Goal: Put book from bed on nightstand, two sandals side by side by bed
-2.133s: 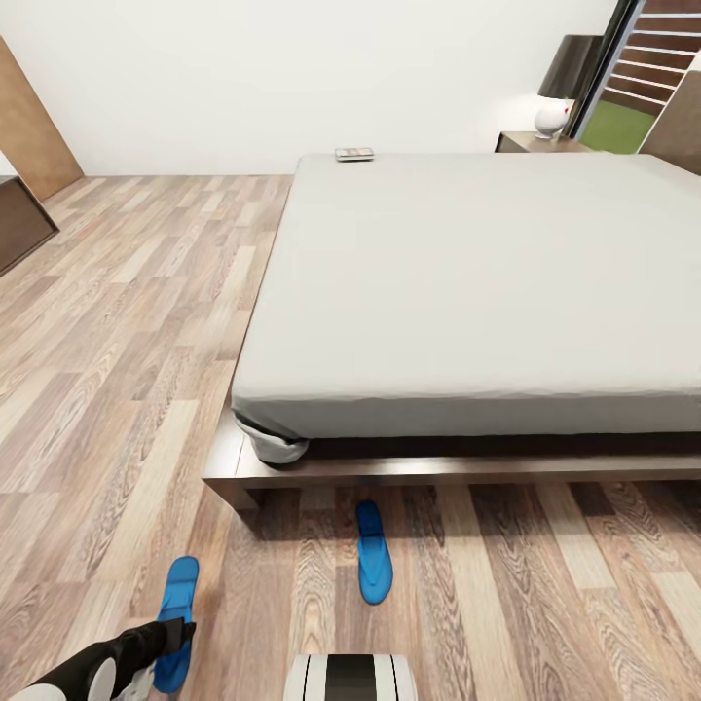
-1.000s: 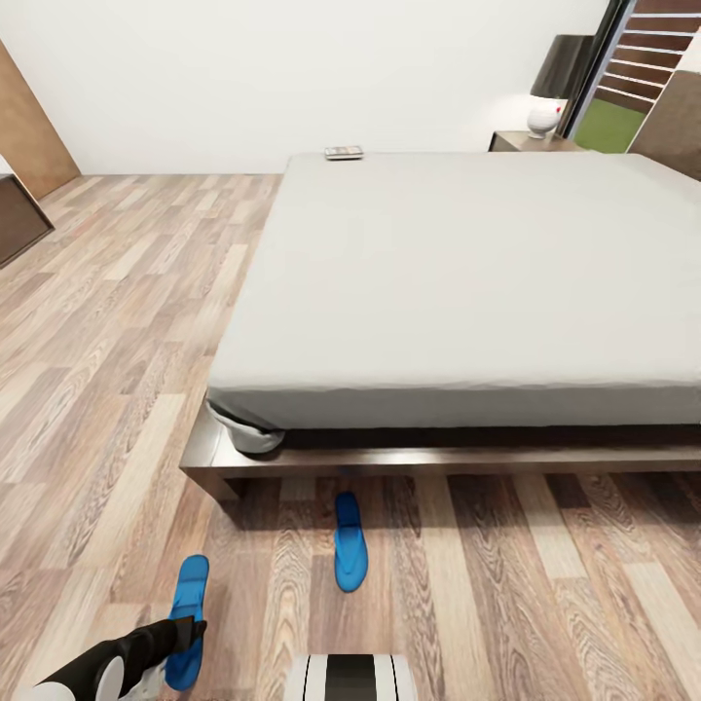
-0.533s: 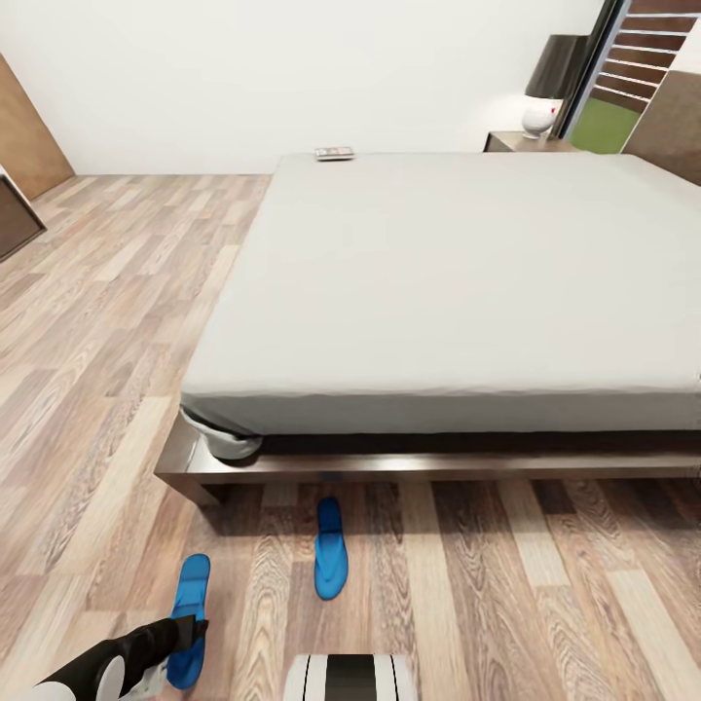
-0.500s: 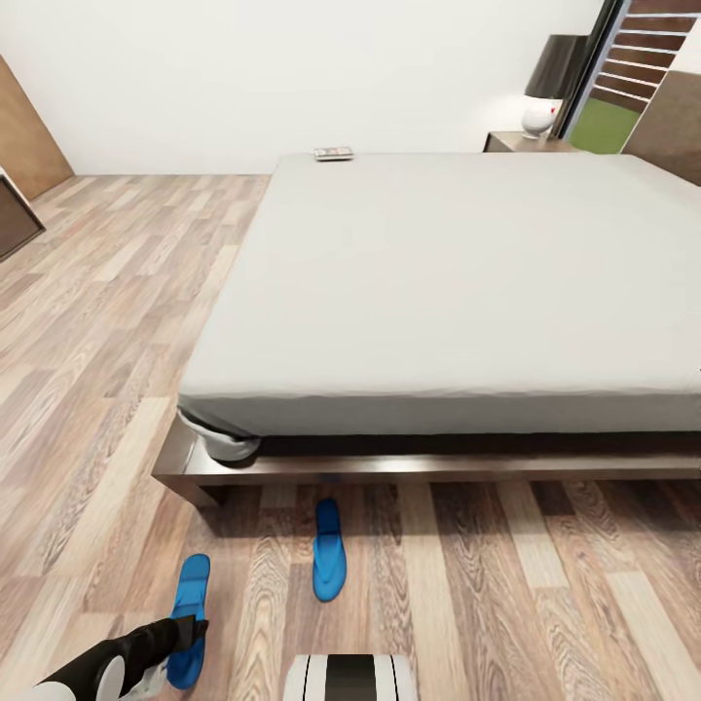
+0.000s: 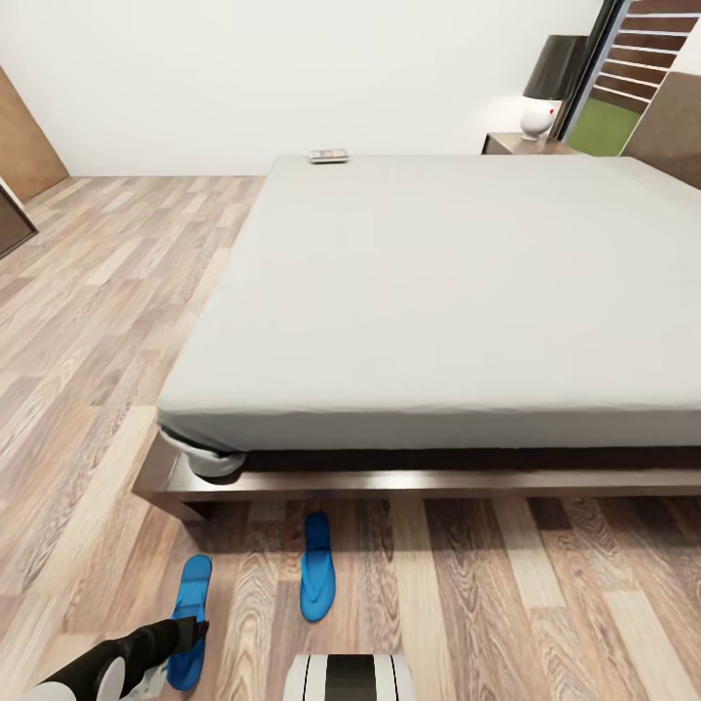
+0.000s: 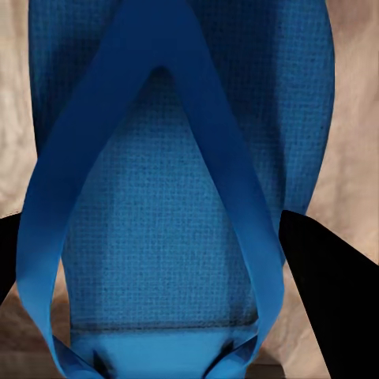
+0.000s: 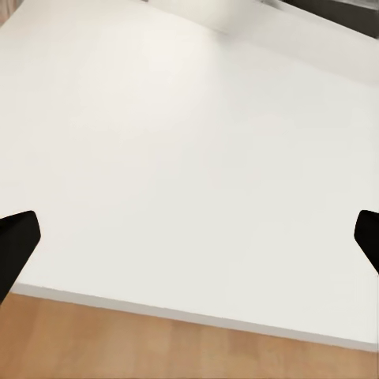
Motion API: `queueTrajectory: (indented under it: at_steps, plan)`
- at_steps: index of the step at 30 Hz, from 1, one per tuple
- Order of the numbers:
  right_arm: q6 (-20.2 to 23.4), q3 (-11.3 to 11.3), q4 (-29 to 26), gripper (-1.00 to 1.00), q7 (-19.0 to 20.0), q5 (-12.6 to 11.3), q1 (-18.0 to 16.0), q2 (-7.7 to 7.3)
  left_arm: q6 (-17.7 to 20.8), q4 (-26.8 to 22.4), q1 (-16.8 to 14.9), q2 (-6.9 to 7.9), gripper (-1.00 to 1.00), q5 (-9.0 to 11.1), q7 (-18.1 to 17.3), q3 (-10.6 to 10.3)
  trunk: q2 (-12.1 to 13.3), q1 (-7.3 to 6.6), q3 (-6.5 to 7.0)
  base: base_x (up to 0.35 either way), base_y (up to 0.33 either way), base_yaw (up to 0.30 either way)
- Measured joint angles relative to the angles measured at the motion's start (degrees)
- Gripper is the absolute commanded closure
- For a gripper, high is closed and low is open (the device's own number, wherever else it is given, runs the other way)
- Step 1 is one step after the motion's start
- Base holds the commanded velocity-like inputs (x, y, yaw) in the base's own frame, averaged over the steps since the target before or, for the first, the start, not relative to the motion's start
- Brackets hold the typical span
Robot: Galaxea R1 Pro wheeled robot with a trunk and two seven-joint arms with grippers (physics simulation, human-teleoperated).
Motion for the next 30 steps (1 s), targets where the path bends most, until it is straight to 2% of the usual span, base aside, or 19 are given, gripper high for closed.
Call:
queueTrajectory:
  at_steps: [10, 30]
  plan:
    - [0.0, 0.0, 0.0, -1.0, 0.0, 0.0, 0.0, 0.0, 0.0, 0.0, 0.0, 0.0, 1.0, 0.0, 0.0, -0.5, 0.0, 0.0, 0.0, 0.099, -0.082, 0.0]
    - [0.0, 0.0, 0.0, -1.0, 0.0, 0.0, 0.0, 0.0, 0.0, 0.0, 0.0, -0.03, 1.0, 0.0, 0.0, -0.6, 0.0, 0.01, 0.0, 0.008, -0.052, 0.0]
